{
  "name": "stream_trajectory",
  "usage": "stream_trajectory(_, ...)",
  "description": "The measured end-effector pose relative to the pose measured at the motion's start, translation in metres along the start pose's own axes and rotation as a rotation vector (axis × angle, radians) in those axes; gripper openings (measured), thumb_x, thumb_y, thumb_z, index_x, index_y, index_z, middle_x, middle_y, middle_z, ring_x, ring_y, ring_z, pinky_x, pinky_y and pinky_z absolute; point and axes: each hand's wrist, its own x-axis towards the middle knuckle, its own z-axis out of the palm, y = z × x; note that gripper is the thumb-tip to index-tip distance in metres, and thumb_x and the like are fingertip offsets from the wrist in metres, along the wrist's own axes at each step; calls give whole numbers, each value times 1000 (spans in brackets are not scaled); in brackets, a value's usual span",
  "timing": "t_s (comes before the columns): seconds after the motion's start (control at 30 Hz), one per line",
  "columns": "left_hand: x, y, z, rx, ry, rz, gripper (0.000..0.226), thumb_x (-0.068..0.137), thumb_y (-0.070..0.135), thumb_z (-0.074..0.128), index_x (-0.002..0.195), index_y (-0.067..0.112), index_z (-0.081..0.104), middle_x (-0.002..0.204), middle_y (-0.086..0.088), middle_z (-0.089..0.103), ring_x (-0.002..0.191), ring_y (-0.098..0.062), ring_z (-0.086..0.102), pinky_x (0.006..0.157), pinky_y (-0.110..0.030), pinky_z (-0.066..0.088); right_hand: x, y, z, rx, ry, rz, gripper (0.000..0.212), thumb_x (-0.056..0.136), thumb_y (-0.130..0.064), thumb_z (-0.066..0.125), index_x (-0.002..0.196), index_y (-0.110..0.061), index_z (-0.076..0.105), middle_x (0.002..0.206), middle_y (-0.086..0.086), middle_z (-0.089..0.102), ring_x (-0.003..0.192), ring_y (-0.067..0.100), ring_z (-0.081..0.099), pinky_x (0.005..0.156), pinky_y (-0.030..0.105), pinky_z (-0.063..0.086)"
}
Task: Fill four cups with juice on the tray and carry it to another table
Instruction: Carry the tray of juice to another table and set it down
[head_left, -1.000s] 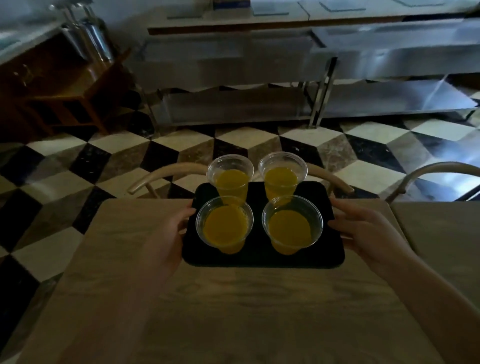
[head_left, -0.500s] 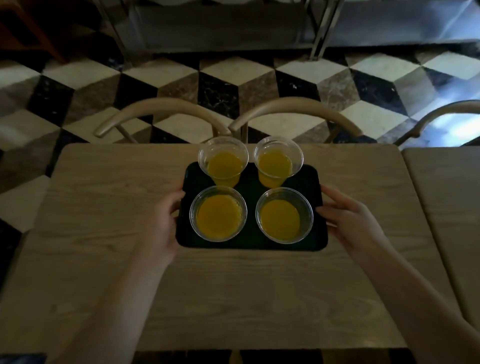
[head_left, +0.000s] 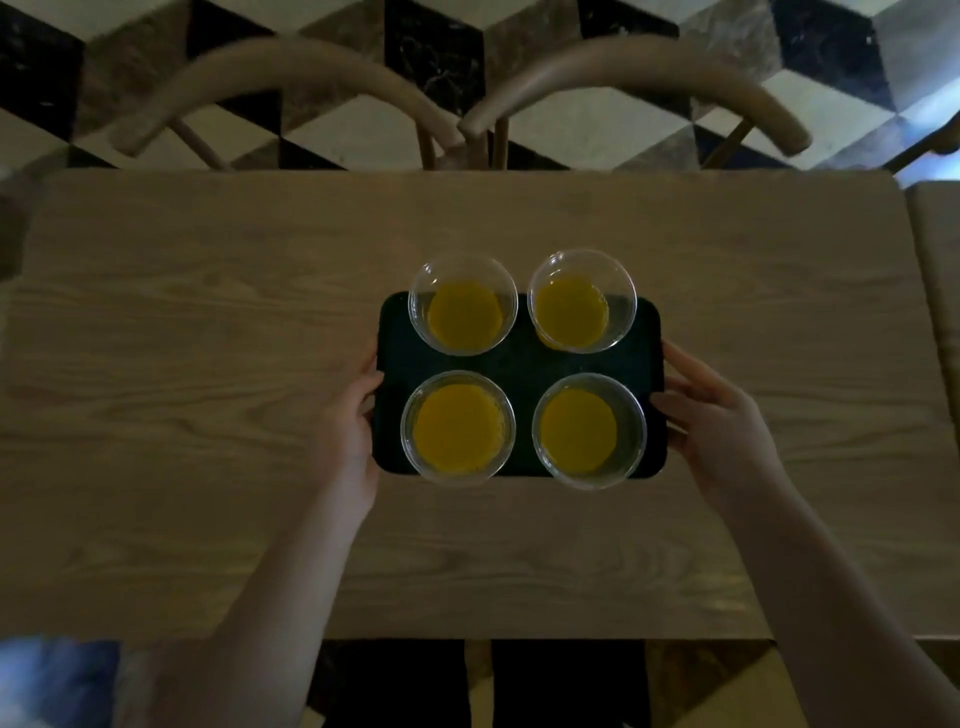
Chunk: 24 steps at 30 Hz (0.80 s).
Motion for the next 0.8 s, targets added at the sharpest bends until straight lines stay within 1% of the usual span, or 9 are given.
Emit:
stream_trajectory(0.1, 8, -20, -10, 39, -51, 11, 35, 101, 26, 50, 132, 28, 66, 131, 2, 69, 119, -17, 64, 93, -37, 51, 1, 13, 0, 5, 15, 17, 60, 92, 9, 50, 137, -27, 63, 115, 3, 77, 106, 26, 73, 79, 40, 56)
stream_trajectory(0.17, 10, -32, -14, 47, -73, 21, 34, 101, 25, 48, 129, 30, 67, 127, 5, 71, 119, -16, 66, 95, -38, 51, 1, 21, 0, 3, 28, 26, 60, 91, 9, 50, 136, -27, 63, 114, 2, 77, 105, 25, 73, 78, 38, 56)
stream_trajectory(0.23, 11, -42, -18, 52, -79, 15, 35, 102, 23, 48, 131, 28, 65, 125, 6, 72, 119, -17, 66, 97, -40, 51, 0, 29, 1, -5, 42, 40, 60, 90, 10, 51, 137, -26, 63, 112, 2, 77, 103, 24, 74, 75, 35, 57)
stream_trajectory(0.3, 11, -51, -21, 43, -86, 3, 37, 103, 21, 45, 135, 25, 62, 128, 5, 71, 120, -16, 66, 93, -38, 52, -2, 37, 2, 0, 56, 62, 59, 91, 9, 51, 138, -25, 63, 112, 2, 77, 104, 24, 74, 75, 35, 57)
stream_trajectory(0.47, 5, -66, -27, 74, -106, 28, 36, 102, 16, 41, 126, 25, 66, 118, 7, 75, 112, -13, 69, 80, -27, 56, -10, 54, 4, -8, 76, 95, 58, 92, 10, 50, 134, -28, 65, 109, 0, 78, 101, 21, 75, 79, 39, 58)
stream_trajectory(0.5, 4, -68, -29, 81, -110, 40, 36, 101, 16, 42, 122, 28, 68, 117, 7, 75, 111, -13, 69, 82, -28, 56, -11, 57, 5, -9, 83, 101, 58, 92, 10, 50, 133, -29, 65, 109, 0, 78, 101, 21, 75, 81, 40, 59)
stream_trajectory(0.63, 4, -76, -37, 101, -112, 91, 41, 95, 16, 45, 121, 34, 71, 130, 3, 70, 126, -22, 61, 103, -46, 46, -15, 70, 9, -8, 92, 127, 58, 92, 9, 49, 132, -30, 65, 110, 0, 78, 105, 21, 73, 88, 42, 58)
stream_trajectory(0.73, 5, -78, -40, 114, -127, 97, 44, 98, 13, 41, 123, 33, 71, 131, 2, 69, 127, -21, 61, 105, -47, 44, -16, 76, 14, 2, 102, 139, 59, 92, 9, 49, 125, -38, 67, 109, -1, 78, 106, 23, 73, 91, 45, 57)
stream_trajectory(0.8, 7, -76, -41, 109, -129, 99, 43, 98, 13, 41, 124, 31, 69, 130, 4, 70, 126, -19, 62, 104, -43, 47, -16, 76, 17, 7, 97, 142, 60, 92, 10, 49, 122, -40, 67, 109, 0, 78, 105, 22, 73, 93, 46, 57)
